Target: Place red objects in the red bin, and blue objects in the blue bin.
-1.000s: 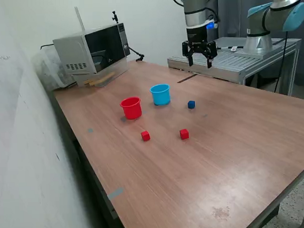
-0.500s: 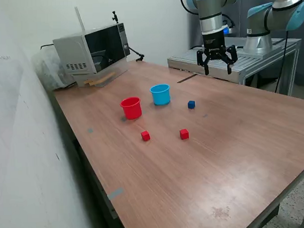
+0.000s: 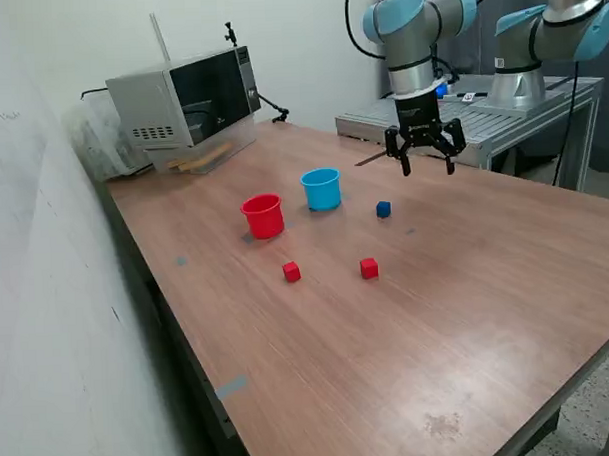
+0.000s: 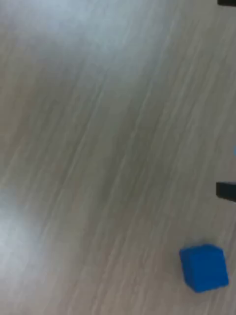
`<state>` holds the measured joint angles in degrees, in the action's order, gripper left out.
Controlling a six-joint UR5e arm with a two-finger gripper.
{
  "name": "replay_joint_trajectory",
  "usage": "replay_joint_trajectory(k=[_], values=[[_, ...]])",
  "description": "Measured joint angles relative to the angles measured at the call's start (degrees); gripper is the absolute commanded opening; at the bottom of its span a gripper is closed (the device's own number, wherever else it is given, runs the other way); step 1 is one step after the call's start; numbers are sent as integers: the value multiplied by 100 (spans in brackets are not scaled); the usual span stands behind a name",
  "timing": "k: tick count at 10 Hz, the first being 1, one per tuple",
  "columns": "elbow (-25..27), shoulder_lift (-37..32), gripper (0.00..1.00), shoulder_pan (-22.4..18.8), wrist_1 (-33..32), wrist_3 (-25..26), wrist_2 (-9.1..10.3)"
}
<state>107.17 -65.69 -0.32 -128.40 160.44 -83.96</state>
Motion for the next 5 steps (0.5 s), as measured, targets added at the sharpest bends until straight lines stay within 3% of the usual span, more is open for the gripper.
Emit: replay_joint_trajectory(k=[5], values=[[-278,471,100,493,-64,-415,5]])
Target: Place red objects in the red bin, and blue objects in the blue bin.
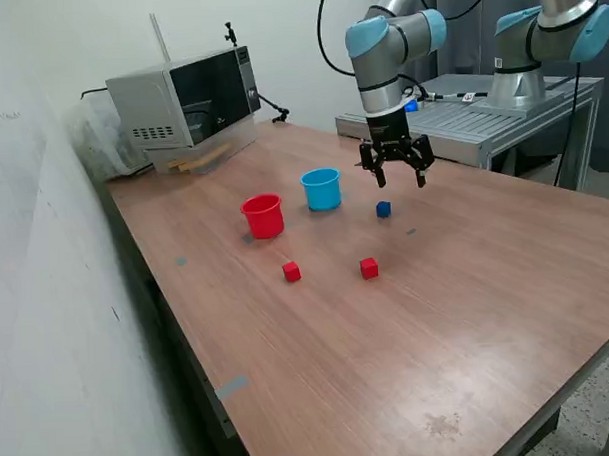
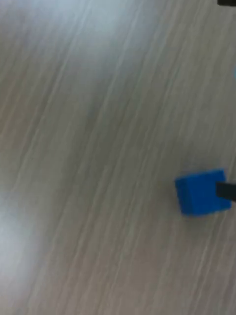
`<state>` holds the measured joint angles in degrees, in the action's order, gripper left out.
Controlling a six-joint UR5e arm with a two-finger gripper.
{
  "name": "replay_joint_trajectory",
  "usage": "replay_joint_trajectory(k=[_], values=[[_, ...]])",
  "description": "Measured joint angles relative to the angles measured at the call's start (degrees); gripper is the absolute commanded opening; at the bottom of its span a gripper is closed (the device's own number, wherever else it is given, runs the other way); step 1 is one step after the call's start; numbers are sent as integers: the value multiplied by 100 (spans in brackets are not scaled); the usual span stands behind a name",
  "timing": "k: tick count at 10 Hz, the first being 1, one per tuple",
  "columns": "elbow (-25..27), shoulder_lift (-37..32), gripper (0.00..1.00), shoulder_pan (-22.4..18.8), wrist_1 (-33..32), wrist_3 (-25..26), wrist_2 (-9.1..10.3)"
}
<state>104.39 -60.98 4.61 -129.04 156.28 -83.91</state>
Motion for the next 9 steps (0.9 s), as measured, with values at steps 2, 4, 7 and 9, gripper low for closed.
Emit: replay_joint_trajectory(k=[2,4,7,9], values=[[-23,104,100,141,-22,-327,8],[-24,153,100,201,-31,-783,19],[-7,176,100,226,-41,-1194,38],[-6,191,100,236,-58,-1364,64]])
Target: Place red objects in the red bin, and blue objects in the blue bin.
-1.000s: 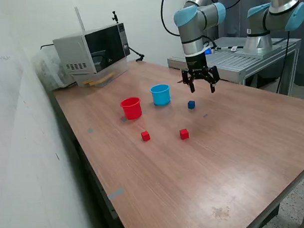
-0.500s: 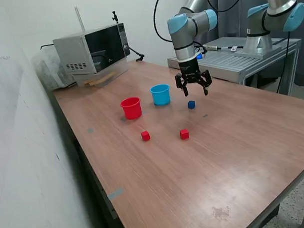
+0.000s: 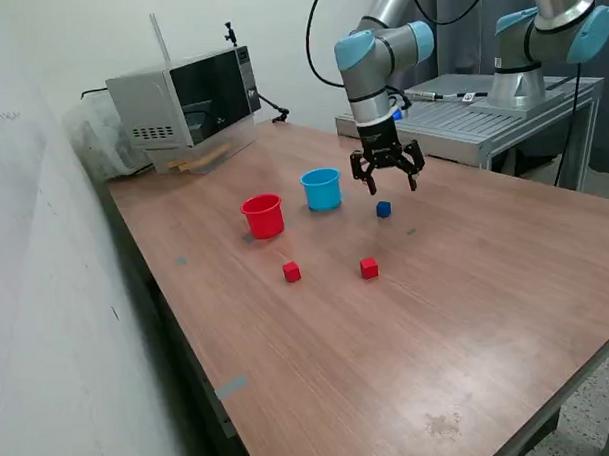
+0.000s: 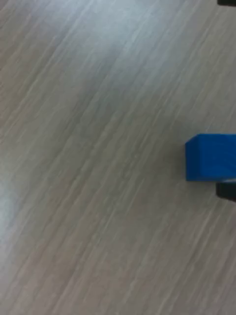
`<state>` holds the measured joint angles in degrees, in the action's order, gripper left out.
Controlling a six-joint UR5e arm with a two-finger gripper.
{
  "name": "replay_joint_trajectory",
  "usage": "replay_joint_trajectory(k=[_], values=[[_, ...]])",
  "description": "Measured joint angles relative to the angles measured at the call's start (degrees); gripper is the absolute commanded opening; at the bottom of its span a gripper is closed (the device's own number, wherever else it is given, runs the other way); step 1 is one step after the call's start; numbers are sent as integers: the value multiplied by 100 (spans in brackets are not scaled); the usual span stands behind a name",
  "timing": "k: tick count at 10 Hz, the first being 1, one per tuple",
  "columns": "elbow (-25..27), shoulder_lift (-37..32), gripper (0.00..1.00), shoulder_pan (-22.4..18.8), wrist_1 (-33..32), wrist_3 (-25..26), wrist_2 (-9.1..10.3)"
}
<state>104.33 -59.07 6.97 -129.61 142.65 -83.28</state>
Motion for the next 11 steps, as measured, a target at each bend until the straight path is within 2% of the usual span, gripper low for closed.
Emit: replay_joint_trajectory(k=[5,8,11], values=[[-53,198,100,105,-141,-221,43],[-60,273,100,114,-184,-499,222],[-61,359,100,115,-211,-633,322]])
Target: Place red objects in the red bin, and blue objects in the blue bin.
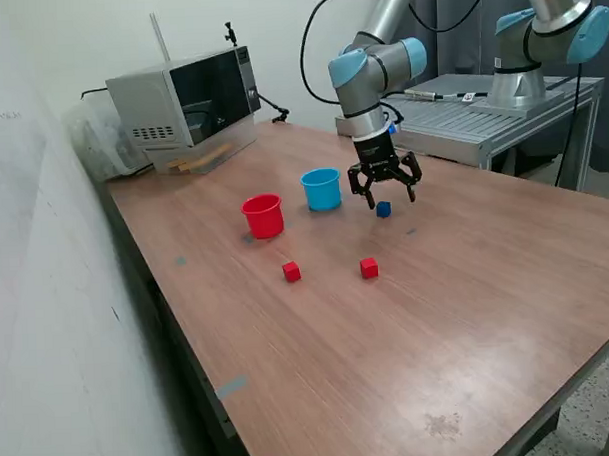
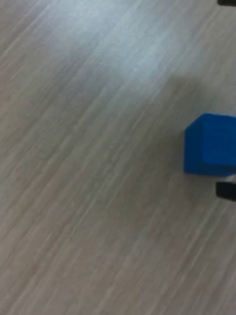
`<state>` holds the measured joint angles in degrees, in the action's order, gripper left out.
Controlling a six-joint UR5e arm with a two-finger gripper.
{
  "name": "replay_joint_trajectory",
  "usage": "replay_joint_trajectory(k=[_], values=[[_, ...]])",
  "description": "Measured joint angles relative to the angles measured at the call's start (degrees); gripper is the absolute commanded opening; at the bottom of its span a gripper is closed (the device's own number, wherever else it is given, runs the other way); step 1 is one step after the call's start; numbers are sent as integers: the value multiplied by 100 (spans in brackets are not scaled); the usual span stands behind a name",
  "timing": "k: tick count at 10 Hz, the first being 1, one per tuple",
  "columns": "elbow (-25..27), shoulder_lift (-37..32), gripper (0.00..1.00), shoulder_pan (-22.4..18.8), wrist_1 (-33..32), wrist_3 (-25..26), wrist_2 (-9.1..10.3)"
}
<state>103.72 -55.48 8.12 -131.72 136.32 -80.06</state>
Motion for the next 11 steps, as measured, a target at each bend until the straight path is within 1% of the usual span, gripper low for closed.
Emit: replay_joint_trajectory(k=[4,11], values=[[-6,57,100,-5,-37,-55,22],[-47,94,100,85,-190,-76,-54]])
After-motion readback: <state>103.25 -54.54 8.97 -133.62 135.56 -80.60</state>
